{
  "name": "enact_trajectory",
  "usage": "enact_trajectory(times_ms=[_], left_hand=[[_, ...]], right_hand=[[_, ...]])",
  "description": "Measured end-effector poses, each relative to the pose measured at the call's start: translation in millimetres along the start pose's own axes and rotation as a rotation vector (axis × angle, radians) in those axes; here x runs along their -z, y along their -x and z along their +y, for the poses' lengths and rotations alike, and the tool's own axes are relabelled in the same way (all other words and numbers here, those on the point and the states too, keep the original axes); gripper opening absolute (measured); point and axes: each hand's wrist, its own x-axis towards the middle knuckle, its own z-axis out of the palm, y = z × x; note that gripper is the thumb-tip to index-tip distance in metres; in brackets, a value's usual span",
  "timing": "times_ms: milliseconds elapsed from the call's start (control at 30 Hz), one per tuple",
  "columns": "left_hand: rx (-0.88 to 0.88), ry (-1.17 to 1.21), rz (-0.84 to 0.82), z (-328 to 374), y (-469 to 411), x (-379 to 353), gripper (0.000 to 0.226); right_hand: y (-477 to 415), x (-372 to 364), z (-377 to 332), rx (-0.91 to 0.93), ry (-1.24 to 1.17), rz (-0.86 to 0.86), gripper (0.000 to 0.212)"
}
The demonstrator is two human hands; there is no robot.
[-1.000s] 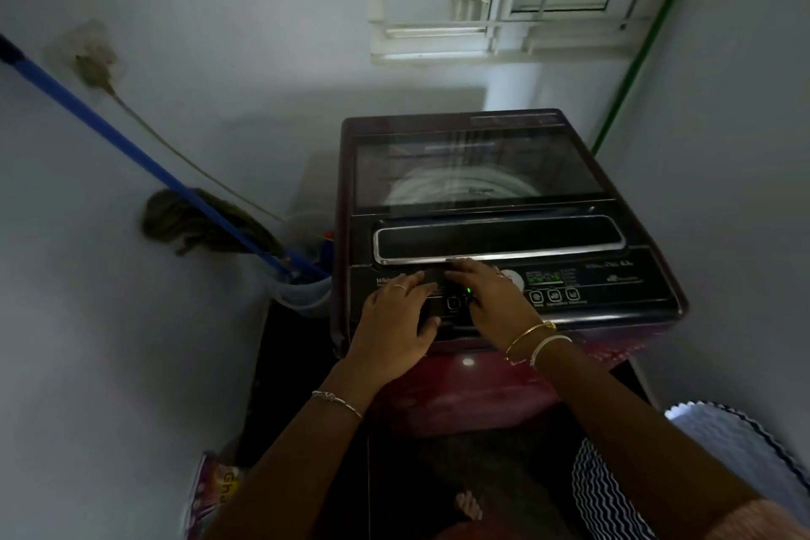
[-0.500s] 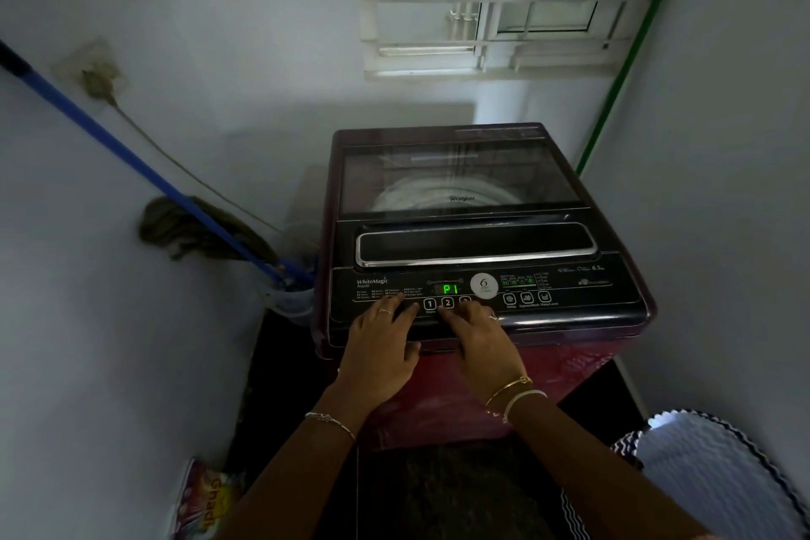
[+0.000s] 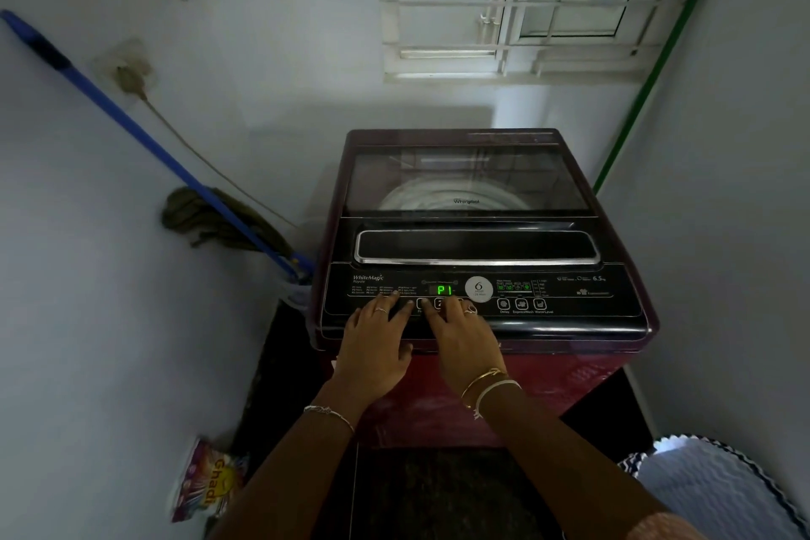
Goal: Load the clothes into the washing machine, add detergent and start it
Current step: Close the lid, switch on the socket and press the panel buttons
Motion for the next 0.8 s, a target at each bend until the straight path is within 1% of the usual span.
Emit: enact_trajectory(times_ms=[100, 300, 433, 700, 800], left_hand=[[0.014, 0.004, 0.017, 1.2, -0.2, -2.2, 0.065], [0.03, 0.011, 0.039, 4.1, -1.1, -5.7, 0.065], [0.04, 0.009, 0.032, 4.3, -0.3, -9.3, 0.066], [0.028, -0.009, 0.033, 2.9, -0.1, -10.0, 0.066], [0.024, -0.007, 0.031, 2.6, -0.1, -10.1, 0.067]], right_hand=[[-1.3, -0.2, 1.0, 0.027, 0.032, 0.011, 0.068], [-7.5, -0.1, 1.9, 0.124, 0.12, 0.037, 0.051], [-9.1, -1.1, -1.2, 0.144, 0.155, 0.038, 0.048], [-2.2, -4.3, 3.4, 0.112, 0.098, -0.053, 0.061], [0.7, -5.0, 4.4, 0.108, 0.083, -0.05, 0.063]])
